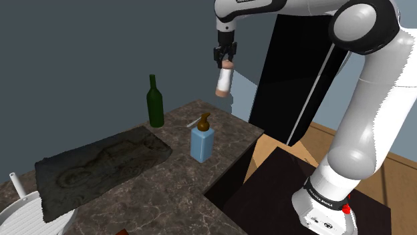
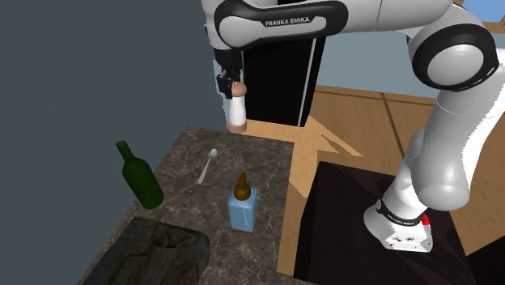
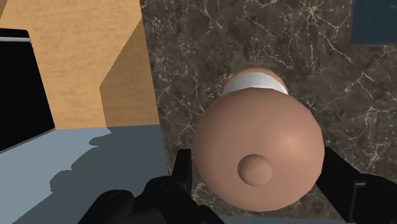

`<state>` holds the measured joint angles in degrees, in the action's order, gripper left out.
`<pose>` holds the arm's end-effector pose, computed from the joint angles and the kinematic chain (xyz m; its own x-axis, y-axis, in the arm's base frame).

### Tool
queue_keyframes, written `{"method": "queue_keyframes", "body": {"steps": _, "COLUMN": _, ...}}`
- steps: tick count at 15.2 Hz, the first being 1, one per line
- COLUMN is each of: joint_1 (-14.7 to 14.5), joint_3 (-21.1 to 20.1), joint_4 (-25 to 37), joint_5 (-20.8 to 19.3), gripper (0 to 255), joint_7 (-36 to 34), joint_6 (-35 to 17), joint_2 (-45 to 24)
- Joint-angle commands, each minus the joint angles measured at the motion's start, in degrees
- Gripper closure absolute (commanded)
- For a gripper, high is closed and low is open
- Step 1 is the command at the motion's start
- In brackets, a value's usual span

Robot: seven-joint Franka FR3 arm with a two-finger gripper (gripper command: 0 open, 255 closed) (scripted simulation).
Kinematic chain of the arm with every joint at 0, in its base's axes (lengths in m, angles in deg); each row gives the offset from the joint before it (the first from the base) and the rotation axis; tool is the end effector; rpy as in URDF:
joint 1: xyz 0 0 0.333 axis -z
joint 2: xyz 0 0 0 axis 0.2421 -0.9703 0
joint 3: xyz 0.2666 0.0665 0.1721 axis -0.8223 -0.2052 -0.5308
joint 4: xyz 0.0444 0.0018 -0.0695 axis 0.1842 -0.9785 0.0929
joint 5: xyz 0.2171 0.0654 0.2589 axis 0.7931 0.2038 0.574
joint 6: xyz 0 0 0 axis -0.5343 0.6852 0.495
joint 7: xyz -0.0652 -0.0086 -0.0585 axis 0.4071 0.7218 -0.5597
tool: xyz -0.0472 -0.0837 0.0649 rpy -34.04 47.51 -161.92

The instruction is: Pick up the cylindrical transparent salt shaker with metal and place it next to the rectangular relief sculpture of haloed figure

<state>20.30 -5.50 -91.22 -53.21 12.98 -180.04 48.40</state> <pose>0.5608 -0.0860 0.5623 0.9992 -0.0393 0.0022 -0.0392 -0.9853 0.1663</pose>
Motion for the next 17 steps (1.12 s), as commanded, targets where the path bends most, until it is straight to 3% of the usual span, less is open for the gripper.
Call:
{"method": "queue_keyframes", "body": {"steps": 1, "joint_1": 0.0, "joint_3": 0.0, "joint_4": 1.2, "joint_5": 0.0, "gripper": 255, "joint_7": 0.2, "joint_6": 1.3, "joint_2": 0.1}}
{"method": "queue_keyframes", "body": {"steps": 9, "joint_1": -5.5, "joint_3": -4.3, "joint_4": -7.1, "joint_5": -0.3, "gripper": 255, "joint_7": -9.7, "joint_6": 1.4, "joint_2": 6.8}}
{"method": "queue_keyframes", "body": {"steps": 17, "joint_1": -10.7, "joint_3": -9.5, "joint_4": -10.4, "joint_5": 0.3, "gripper": 255, "joint_7": -20.0, "joint_6": 2.9, "joint_2": 9.9}}
